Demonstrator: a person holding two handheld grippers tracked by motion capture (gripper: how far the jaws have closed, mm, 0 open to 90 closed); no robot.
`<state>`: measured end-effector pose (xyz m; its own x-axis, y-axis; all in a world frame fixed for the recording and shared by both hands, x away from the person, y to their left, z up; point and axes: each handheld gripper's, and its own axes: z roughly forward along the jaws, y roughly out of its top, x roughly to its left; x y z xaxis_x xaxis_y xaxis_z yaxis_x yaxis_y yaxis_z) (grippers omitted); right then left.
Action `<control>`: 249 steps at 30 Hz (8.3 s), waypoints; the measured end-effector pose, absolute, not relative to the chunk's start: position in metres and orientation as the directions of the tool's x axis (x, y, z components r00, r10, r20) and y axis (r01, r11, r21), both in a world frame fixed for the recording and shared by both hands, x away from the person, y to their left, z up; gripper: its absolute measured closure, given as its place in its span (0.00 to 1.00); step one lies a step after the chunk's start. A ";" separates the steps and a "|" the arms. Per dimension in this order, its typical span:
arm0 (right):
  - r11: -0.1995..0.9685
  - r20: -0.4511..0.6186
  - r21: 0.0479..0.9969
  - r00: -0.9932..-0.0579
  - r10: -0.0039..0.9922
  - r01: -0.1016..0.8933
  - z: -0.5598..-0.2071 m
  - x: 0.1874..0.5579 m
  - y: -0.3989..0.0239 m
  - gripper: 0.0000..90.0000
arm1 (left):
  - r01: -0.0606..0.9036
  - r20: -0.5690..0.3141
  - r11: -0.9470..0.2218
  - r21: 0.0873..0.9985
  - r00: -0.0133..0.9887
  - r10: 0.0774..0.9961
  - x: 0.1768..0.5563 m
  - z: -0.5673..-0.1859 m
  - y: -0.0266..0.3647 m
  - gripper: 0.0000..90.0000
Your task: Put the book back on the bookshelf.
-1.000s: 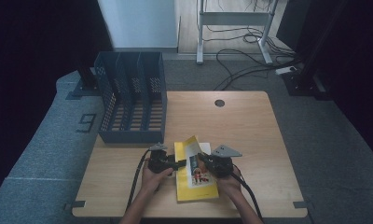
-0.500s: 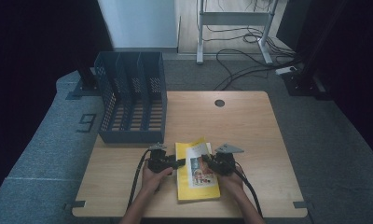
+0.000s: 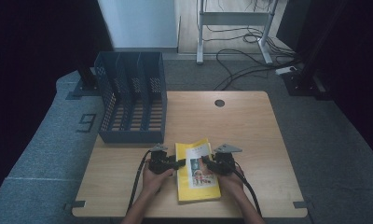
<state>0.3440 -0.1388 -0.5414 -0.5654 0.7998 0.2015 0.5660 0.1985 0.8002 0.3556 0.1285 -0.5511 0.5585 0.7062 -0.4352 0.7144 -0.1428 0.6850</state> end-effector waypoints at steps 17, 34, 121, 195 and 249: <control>0.253 0.122 0.783 -0.539 0.834 0.569 -0.540 0.345 -0.133 0.54 | 0.714 -0.442 -0.133 0.688 0.557 0.703 0.356 -0.552 0.130 0.52; 0.180 0.223 0.744 -0.493 0.841 0.644 -0.548 0.355 -0.135 0.31 | 0.714 -0.450 -0.120 0.690 0.553 0.701 0.355 -0.552 0.131 0.54; 0.106 0.355 0.817 -0.639 0.682 0.567 -0.504 0.339 -0.151 0.12 | 0.491 -0.359 -0.129 0.862 0.769 0.529 0.313 -0.481 0.131 0.78; 0.159 0.079 0.956 -0.734 0.675 0.248 -0.450 0.293 -0.140 0.15 | 0.373 -0.258 -0.155 0.915 0.835 0.486 0.283 -0.440 0.127 0.84; 0.251 0.129 0.895 -0.753 0.645 0.368 -0.492 0.306 -0.139 0.18 | 0.345 -0.318 0.063 0.936 0.758 0.570 0.287 -0.420 0.195 0.84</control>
<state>0.3059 -0.1393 -0.4925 -0.7531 0.6450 0.1291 0.3683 0.2507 0.8953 0.2867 0.1947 -0.4196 0.7577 0.5698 -0.3181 0.3454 0.0634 0.9363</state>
